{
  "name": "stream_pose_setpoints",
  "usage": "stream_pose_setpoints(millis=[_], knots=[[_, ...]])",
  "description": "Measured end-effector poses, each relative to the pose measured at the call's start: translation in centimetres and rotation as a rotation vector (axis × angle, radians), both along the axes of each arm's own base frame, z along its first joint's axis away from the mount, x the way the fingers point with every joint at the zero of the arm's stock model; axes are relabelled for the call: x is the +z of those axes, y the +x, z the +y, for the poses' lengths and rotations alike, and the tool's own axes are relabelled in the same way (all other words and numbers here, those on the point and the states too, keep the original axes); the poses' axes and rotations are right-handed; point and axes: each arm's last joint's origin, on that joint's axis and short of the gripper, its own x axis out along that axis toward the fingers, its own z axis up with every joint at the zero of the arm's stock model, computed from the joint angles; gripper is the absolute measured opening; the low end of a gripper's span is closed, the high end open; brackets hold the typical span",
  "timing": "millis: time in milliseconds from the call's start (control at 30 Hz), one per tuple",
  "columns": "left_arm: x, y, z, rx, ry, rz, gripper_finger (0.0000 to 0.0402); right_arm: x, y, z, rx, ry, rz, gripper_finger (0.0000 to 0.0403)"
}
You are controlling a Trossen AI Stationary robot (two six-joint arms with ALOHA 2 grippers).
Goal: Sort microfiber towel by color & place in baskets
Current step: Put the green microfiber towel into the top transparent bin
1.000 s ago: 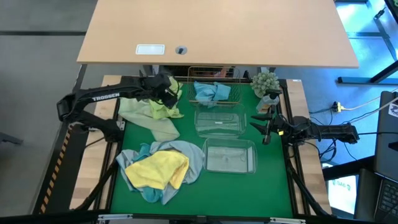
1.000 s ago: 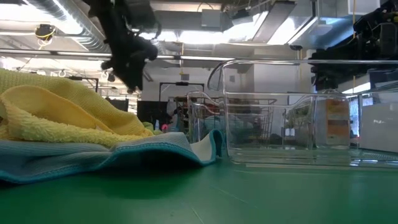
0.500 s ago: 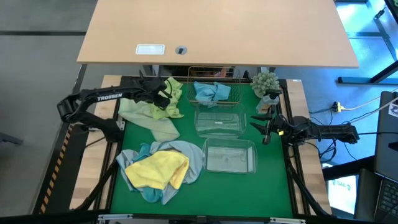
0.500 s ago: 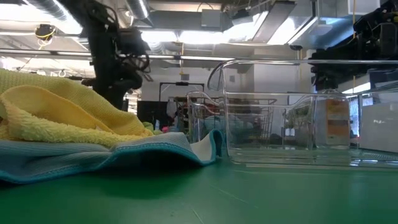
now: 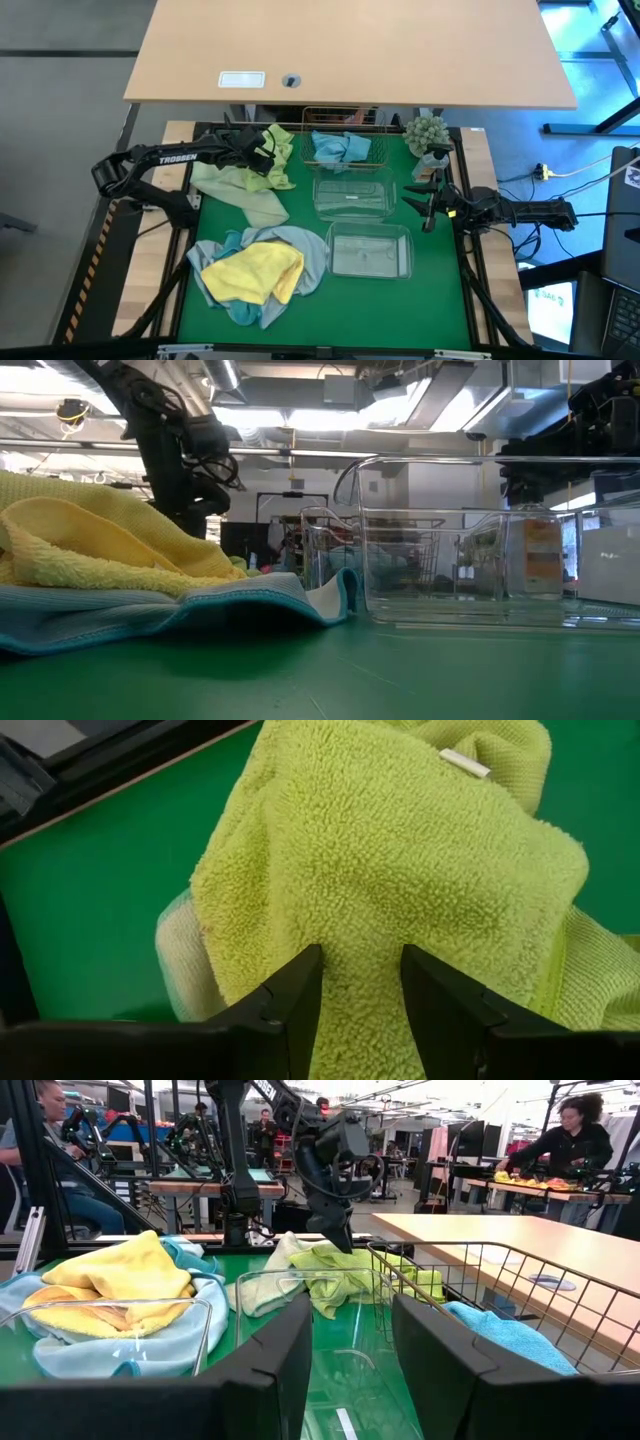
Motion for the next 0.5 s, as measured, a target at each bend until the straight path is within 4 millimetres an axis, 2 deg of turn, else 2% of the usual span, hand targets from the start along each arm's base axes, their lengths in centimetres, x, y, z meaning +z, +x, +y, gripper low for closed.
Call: stream_pose_setpoints(millis=[233,400,500], knots=[[0.00,0.00,0.00,0.000,0.000,0.000,0.0071,0.00,0.00,0.00,0.000,0.000,0.000,0.0143],[0.00,0.00,0.00,0.000,0.000,0.000,0.0015,0.00,0.00,0.00,0.000,0.000,0.000,0.0143],[0.00,0.00,0.00,0.000,0.000,0.000,0.0005,0.00,0.00,0.00,0.000,0.000,0.000,0.0143]])
